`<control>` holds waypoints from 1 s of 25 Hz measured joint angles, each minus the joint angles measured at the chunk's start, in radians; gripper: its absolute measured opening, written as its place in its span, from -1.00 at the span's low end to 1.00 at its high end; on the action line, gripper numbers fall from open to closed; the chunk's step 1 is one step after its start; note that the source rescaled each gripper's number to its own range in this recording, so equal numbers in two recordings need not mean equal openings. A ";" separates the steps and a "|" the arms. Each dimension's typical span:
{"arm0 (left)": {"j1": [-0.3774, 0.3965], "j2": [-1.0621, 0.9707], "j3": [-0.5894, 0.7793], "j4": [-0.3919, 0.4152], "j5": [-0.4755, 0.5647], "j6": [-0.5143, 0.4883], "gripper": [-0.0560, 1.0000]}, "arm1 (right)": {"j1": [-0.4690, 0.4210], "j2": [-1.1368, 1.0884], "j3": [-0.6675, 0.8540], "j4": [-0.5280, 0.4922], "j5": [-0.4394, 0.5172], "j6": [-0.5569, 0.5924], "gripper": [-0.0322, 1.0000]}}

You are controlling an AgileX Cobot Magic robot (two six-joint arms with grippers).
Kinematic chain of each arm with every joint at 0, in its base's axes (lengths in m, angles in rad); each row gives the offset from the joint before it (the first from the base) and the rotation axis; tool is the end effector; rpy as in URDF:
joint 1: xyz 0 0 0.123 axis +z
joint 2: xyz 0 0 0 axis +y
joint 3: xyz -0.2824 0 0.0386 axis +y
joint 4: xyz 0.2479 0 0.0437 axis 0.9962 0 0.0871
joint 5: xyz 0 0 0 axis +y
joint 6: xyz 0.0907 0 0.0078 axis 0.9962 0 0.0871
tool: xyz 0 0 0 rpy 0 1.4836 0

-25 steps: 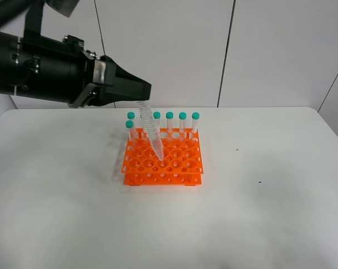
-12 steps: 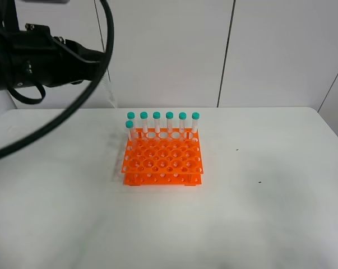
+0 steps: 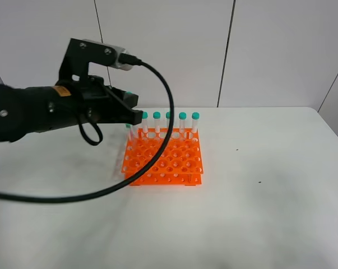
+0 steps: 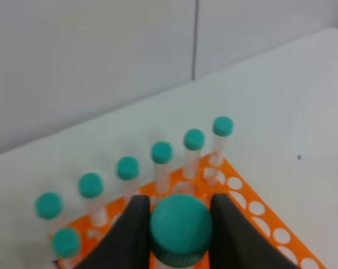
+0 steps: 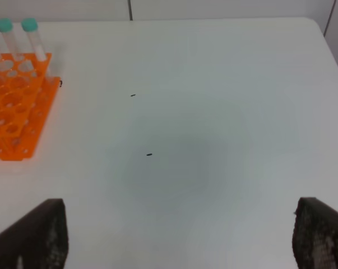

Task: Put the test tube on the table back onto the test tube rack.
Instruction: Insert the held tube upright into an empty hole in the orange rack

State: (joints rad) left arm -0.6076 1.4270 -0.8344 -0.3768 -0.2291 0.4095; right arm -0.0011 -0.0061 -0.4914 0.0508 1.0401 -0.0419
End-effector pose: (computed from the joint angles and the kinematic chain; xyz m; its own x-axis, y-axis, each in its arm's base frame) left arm 0.2626 -0.1734 0.2796 -0.2151 0.2001 -0.9559 0.5126 0.8562 0.0639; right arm -0.0040 0.0040 0.2765 -0.4386 -0.0157 -0.8985 -0.0453 0.9990 0.0047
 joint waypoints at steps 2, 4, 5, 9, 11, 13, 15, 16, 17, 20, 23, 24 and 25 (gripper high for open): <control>0.000 0.069 -0.092 0.000 0.047 0.003 -0.89 | 0.000 0.000 0.000 0.000 0.000 0.000 0.88; 0.000 0.141 -0.168 0.001 0.070 0.005 -0.89 | 0.000 0.000 0.000 0.000 0.000 0.000 0.88; 0.000 0.168 -0.205 0.001 0.081 0.005 -0.89 | 0.000 0.000 0.000 0.000 0.000 0.000 0.88; 0.031 0.273 -0.308 0.001 0.148 0.005 -0.89 | 0.000 0.000 0.000 0.000 0.000 0.000 0.88; 0.062 0.311 -0.325 0.001 0.158 -0.005 -0.89 | 0.000 0.000 0.000 0.000 0.000 0.000 0.88; 0.093 0.329 -0.326 0.001 0.158 -0.022 -0.89 | 0.000 0.000 0.000 0.000 0.000 0.000 0.88; 0.113 0.341 -0.326 0.001 0.155 -0.030 -0.89 | 0.000 0.000 0.000 0.000 0.000 0.000 0.88; 0.117 0.346 -0.326 0.002 0.150 -0.031 -0.89 | 0.000 0.000 0.000 0.001 0.000 0.000 0.88; 0.117 0.352 -0.326 0.002 0.138 -0.032 -0.89 | 0.000 0.000 0.000 0.001 0.000 0.000 0.88; 0.117 0.369 -0.328 0.003 0.102 -0.032 -0.89 | 0.000 0.000 0.000 0.004 0.000 0.000 0.88; 0.117 0.375 -0.320 0.003 0.083 -0.040 -0.89 | 0.000 0.000 0.000 0.005 0.000 0.000 0.88; 0.117 0.374 -0.312 0.003 0.075 -0.047 -0.89 | 0.000 0.000 0.000 0.005 0.000 0.000 0.88; 0.117 0.373 -0.305 0.003 0.065 -0.052 -0.89 | 0.000 0.000 0.000 0.005 0.000 0.000 0.88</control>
State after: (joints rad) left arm -0.4909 1.7998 -1.1395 -0.3739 -0.1642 0.3570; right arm -0.0011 -0.0061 -0.4914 0.0563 1.0401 -0.0419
